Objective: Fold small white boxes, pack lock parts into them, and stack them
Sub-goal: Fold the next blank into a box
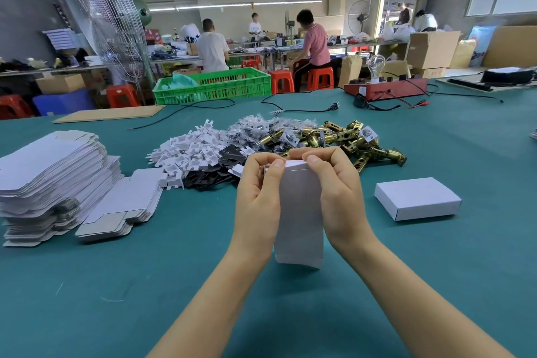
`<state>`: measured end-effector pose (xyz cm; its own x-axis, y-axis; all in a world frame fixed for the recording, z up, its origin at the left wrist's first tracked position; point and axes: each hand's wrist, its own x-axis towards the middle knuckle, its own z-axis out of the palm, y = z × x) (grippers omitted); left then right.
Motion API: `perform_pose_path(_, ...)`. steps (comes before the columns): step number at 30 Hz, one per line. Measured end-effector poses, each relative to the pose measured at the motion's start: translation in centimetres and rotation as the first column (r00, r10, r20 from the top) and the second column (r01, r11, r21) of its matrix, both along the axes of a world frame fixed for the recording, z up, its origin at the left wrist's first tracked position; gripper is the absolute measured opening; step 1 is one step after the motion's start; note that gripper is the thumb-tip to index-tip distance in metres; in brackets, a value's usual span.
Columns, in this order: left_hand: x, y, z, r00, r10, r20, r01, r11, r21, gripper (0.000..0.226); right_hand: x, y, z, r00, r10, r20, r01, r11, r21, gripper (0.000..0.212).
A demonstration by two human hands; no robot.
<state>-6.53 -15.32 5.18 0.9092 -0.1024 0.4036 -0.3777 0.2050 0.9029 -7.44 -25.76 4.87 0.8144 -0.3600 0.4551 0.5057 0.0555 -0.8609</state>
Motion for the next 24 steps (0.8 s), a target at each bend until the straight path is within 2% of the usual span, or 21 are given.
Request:
perform_pose_path(6,-0.04,0.04,-0.09,1.000,0.008,-0.005,-0.008,1.000,0.011,0.011,0.07,-0.07,0.30,0.996,0.037,-0.082,-0.030,0.996,0.084,0.024)
perform_pose_path(18,-0.02,0.14,0.01,0.999,0.027,-0.027,-0.026,0.999,0.035,0.008,0.05,-0.08,0.43,0.998,0.033,-0.056,-0.035,0.999,-0.024,0.019)
perform_pose_path(24,-0.23,-0.13,0.20,0.999,0.041,-0.018,-0.041,0.999,0.026,0.015,-0.03,-0.07,0.35,0.999,0.010,-0.038,-0.012,0.999,-0.043,0.020)
